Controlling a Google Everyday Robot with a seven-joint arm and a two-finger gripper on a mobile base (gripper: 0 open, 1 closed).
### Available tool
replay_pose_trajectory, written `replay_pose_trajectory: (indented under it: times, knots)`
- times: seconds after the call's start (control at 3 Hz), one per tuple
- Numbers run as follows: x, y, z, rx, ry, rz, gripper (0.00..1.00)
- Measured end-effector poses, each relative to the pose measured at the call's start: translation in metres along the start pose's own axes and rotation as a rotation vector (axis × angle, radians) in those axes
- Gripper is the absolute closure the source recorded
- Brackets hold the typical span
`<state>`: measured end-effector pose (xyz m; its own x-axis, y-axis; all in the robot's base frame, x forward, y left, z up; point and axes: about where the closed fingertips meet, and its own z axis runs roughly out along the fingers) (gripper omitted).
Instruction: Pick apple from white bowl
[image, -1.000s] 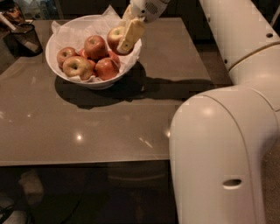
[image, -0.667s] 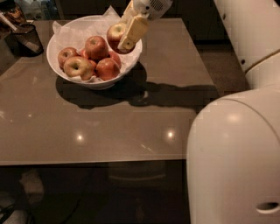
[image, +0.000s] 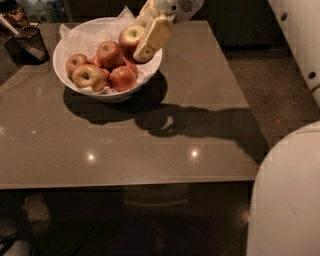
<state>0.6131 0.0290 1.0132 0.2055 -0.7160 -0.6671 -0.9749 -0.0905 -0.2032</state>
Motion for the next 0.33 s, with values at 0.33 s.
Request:
replay_pose_trajectory:
  times: [0.33]
  knots:
    - [-0.0002, 0.0011, 0.0012, -0.002, 0.000, 0.000, 1.00]
